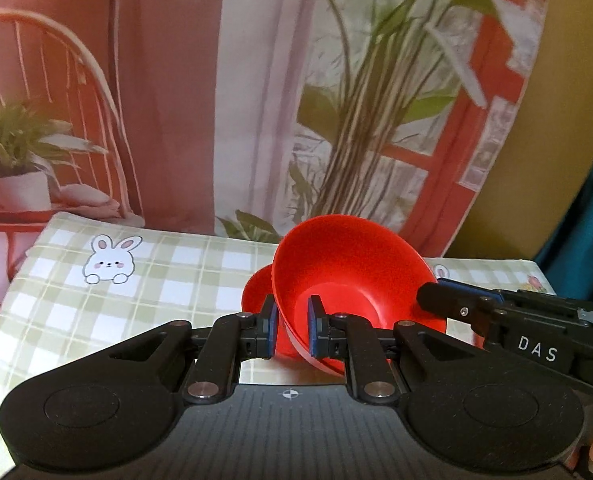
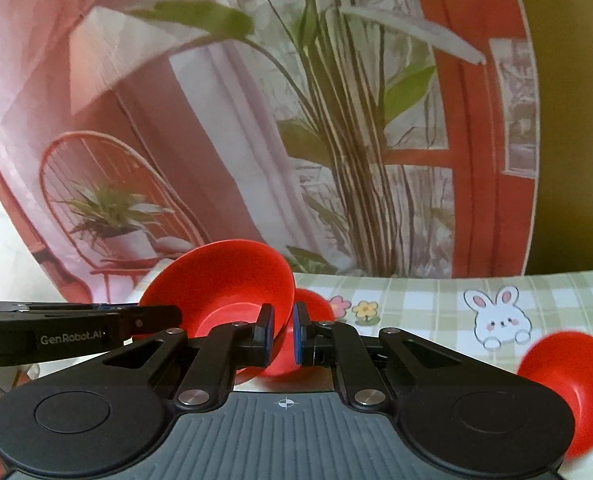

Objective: Organize plates and bowls

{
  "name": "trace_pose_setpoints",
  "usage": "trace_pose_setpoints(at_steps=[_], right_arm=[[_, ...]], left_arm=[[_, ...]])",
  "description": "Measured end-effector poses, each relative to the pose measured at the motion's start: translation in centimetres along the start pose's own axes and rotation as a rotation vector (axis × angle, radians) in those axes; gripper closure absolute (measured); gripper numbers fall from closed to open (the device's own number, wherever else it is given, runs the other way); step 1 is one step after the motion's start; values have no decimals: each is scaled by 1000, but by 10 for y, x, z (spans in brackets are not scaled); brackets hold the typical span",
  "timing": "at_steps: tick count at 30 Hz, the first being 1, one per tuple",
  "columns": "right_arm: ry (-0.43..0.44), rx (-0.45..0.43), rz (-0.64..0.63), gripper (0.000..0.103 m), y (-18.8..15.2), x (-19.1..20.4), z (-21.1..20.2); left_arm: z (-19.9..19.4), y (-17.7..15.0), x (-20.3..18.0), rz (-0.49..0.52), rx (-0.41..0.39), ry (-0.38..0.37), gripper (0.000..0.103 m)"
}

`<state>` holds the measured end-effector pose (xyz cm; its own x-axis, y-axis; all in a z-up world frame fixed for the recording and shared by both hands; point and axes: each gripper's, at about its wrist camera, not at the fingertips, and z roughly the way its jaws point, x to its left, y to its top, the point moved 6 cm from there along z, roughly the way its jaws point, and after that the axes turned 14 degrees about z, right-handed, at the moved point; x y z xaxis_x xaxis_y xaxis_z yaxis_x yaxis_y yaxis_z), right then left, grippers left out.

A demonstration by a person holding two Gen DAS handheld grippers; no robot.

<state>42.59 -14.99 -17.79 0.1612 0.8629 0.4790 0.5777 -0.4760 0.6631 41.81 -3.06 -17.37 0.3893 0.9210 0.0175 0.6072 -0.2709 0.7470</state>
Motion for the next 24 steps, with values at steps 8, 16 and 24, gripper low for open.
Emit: trace_pose_setpoints(at_steps=[8, 16, 24], right_arm=[[-44, 31, -21, 94, 1, -14, 53], [-69, 71, -35, 94, -7, -22, 80], [-80, 88, -28, 94, -14, -30, 86]], left_arm=[[50, -5, 15, -6, 33, 4, 87], [73, -14, 21, 9, 60, 14, 87], [81, -17, 23, 17, 71, 6, 87]])
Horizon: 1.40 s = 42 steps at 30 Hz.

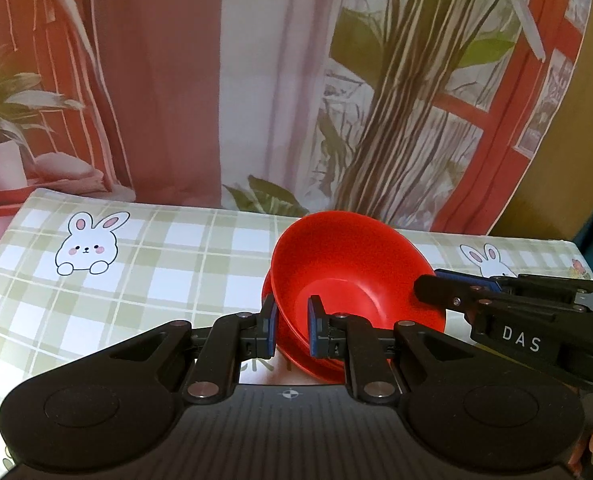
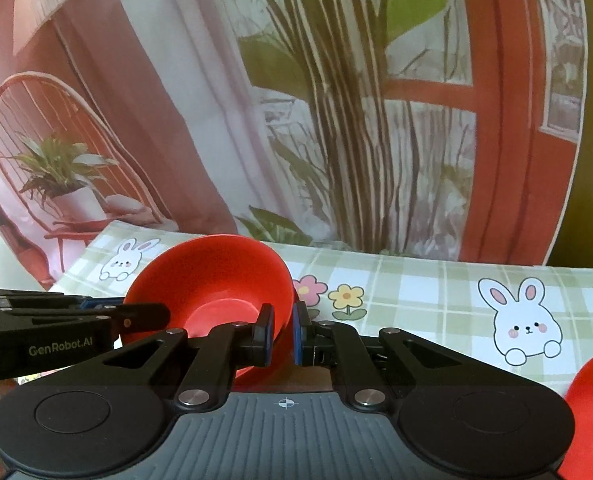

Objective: Organize plates and bowls

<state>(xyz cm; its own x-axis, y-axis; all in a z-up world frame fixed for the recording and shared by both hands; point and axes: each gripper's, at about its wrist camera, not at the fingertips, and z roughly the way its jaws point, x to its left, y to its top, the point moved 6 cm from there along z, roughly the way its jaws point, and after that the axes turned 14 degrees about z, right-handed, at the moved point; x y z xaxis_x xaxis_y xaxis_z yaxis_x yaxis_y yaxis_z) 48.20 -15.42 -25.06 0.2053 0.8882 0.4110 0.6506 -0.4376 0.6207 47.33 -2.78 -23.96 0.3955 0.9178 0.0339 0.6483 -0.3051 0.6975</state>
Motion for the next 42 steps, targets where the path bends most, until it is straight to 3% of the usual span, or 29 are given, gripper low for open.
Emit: trace_pose_setpoints(at_steps=[8, 11, 13, 14, 23, 28, 34, 42], right_arm=[[-9, 25, 16, 93, -8, -5, 3], [-7, 27, 28, 89, -8, -6, 0], [-5, 19, 47, 86, -7, -8, -6], [1, 13, 57, 85, -6, -9, -10], [23, -100, 127, 85, 6, -35, -72], [-6, -197, 155, 85, 11, -62, -117], [-108, -292, 217, 85, 5, -109, -159], [-238, -302, 300, 85, -16, -172, -173]], left_arm=[[7, -3, -6, 24, 8, 26, 84], [8, -2, -6, 18, 7, 22, 77], [5, -2, -5, 13, 13, 53, 58], [2, -1, -5, 13, 10, 71, 56], [-34, 23, -24, 40, -74, 78, 56], [-55, 41, -59, 67, -142, 22, 56], [-65, 46, -117, 109, -197, -67, 56], [-38, 36, -183, 180, -161, -177, 56]])
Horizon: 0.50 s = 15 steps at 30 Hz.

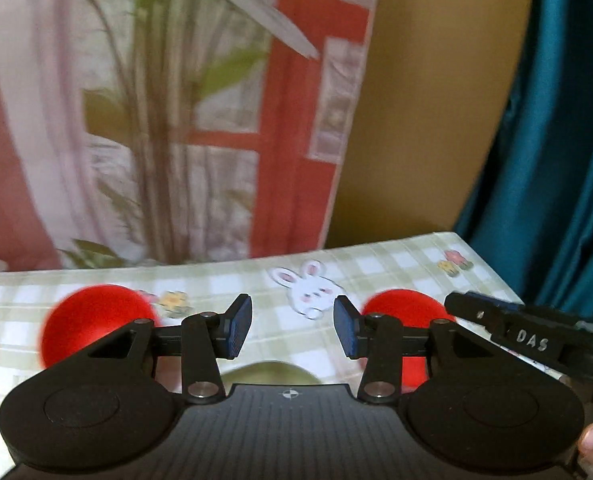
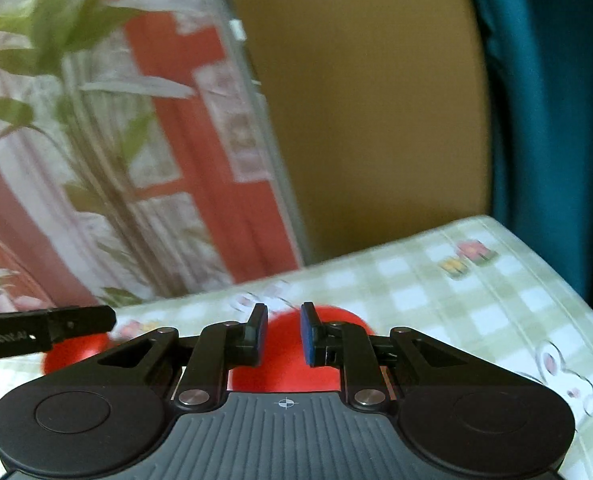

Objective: Organize plates and bowls

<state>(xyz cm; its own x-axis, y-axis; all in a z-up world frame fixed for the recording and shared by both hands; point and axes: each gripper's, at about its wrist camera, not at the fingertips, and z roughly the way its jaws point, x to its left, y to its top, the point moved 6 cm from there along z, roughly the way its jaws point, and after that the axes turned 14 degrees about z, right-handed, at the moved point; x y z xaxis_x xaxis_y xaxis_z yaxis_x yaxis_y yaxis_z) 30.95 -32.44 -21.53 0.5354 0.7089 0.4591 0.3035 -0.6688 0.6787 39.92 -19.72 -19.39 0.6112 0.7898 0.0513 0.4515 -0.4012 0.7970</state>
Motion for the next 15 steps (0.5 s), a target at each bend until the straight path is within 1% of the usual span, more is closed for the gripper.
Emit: trace_pose_setpoints(at_steps=[3, 6, 11, 15], right_arm=[[-36, 9, 24, 85, -4, -18, 6], [-67, 7, 39, 85, -8, -30, 9], [-81, 26, 64, 85, -15, -43, 17], [-86, 43, 79, 85, -17, -48, 24]], left_arm=[[16, -4, -14, -6, 17, -44, 56], [35, -9, -21, -14, 53, -62, 56], [59, -23, -32, -27, 97, -104, 56], [72, -30, -40, -17, 126, -111, 56]])
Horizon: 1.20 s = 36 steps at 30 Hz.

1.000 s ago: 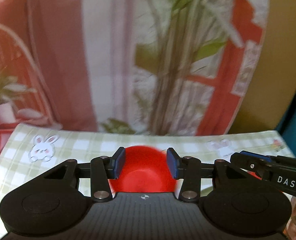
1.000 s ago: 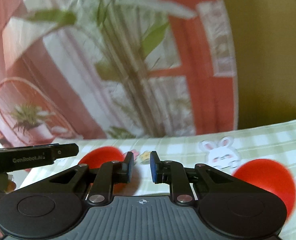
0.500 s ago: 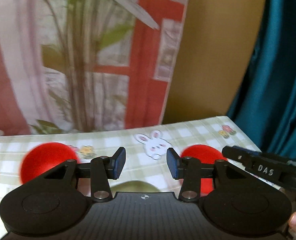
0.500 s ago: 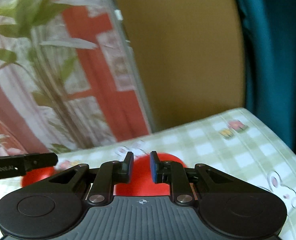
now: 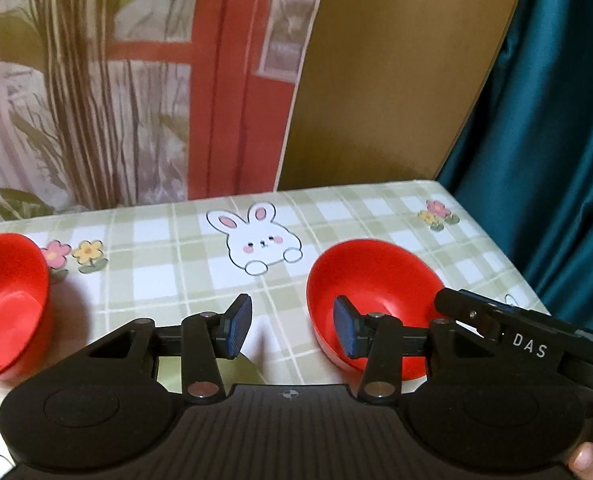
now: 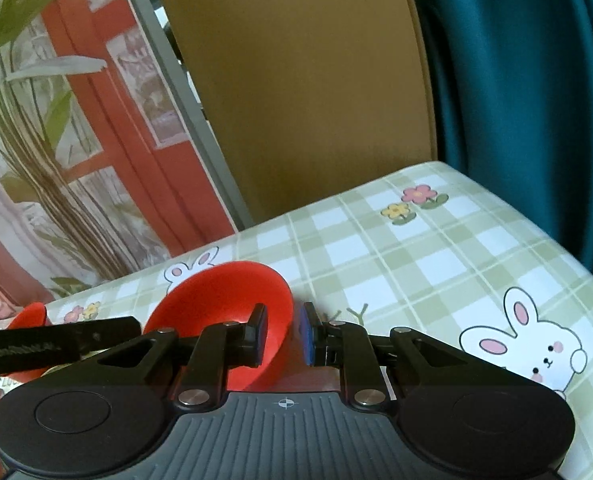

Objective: Organize plates and bowls

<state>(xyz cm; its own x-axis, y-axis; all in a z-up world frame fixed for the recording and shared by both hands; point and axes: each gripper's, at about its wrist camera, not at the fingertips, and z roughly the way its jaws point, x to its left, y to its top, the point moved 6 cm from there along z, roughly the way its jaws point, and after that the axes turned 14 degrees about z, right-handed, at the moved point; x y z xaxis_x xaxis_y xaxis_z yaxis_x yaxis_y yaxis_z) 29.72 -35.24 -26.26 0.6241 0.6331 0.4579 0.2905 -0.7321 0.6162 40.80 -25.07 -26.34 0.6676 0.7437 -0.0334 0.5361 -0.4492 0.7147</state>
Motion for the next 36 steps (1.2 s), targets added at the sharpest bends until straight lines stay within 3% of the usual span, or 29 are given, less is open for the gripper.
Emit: trace_pose_setpoints(at_steps=[11, 14, 16, 22, 36], right_arm=[[7, 26, 10, 91, -3, -3, 5], [20, 39, 2, 94, -4, -1, 5], [30, 40, -10, 94, -5, 2, 3], [43, 35, -15, 95, -1, 12, -8], [143, 19, -75, 95, 3, 76, -49]], left_arm=[[27, -5, -7, 3, 65, -9, 59], [30, -5, -10, 5, 69, -23, 69], [29, -4, -15, 19, 68, -38, 88], [14, -1, -18, 48, 70, -11, 88], [-77, 13, 10, 15, -7, 46, 86]])
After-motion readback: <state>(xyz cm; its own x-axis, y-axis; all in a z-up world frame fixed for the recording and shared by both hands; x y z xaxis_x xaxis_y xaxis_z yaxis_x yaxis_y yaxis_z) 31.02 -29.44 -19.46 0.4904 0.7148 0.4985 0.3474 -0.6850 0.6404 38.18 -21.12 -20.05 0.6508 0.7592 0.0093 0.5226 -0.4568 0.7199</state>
